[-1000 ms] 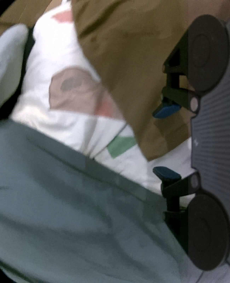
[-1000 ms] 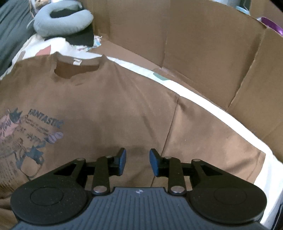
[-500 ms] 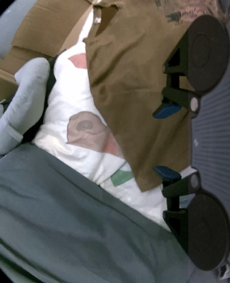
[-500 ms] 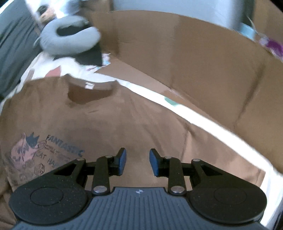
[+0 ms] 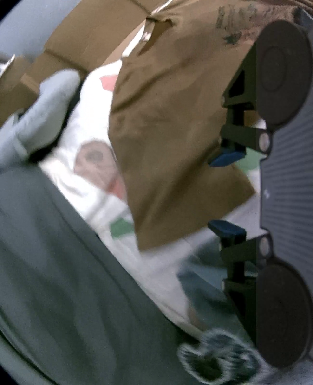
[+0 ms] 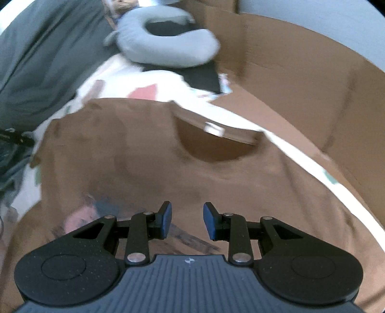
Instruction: Fold clothes
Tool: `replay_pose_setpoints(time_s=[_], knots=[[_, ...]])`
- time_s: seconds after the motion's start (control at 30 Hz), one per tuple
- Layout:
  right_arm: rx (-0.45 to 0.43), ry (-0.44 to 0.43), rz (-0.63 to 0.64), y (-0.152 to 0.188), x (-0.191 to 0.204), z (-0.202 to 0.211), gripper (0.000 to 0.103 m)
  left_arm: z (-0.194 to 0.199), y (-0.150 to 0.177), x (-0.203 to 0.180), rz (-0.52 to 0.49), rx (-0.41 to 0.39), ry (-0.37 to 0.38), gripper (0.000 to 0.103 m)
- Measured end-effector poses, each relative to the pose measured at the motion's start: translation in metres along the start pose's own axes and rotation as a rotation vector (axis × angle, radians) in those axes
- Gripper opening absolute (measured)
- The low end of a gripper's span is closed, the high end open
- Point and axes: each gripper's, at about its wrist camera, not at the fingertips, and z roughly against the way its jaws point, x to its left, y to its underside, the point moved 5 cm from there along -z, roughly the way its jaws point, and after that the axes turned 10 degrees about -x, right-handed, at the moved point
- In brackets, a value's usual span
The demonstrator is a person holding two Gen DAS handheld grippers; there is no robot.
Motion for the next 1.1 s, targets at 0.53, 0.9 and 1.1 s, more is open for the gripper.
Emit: replay_pose_setpoints(time_s=[0.53,0.9,1.1], knots=[[0.06,-0.069,-0.017,0.002,0.076,-0.035,0.036,-0.024,0.042,-0.01,-0.124,-0.008,0.003,0.041],[0.17,-0.007,-0.118,0.034,0.084,-0.051,0.036,-0.006,0.005,0.009,-0.318,0.028,-0.027,0.005],[0.229,0.019,-0.159,0.045,0.075,-0.059,0.036,-0.006,-0.004,0.019,-0.371,0.041,-0.064,0.005]])
